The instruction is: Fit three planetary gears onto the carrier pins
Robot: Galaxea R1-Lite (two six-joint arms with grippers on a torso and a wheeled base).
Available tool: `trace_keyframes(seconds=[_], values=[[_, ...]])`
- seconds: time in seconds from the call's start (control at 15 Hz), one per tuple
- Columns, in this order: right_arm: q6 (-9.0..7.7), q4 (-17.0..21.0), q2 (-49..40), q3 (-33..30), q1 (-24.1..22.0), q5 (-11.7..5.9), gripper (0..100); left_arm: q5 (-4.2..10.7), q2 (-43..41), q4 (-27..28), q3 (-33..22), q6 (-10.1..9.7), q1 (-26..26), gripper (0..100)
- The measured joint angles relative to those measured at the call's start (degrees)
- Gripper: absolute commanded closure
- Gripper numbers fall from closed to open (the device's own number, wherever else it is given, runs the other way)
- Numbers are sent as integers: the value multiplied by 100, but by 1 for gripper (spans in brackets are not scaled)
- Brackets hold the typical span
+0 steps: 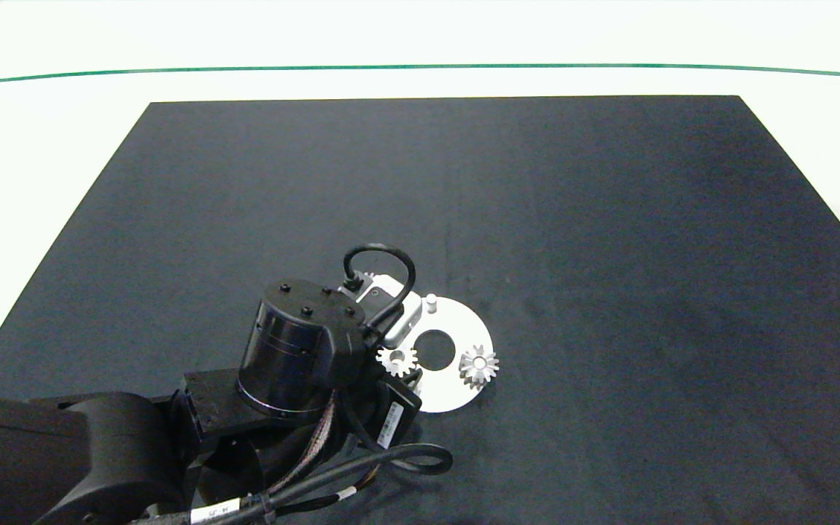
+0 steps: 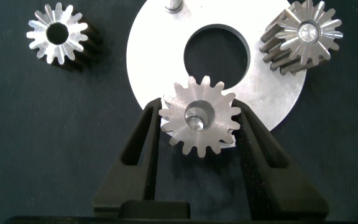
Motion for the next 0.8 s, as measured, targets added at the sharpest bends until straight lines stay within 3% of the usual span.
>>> trace_keyframes(seconds=[0.8], values=[[0, 2, -13, 0, -1, 2, 0, 2, -11, -549, 317, -49, 6, 81]])
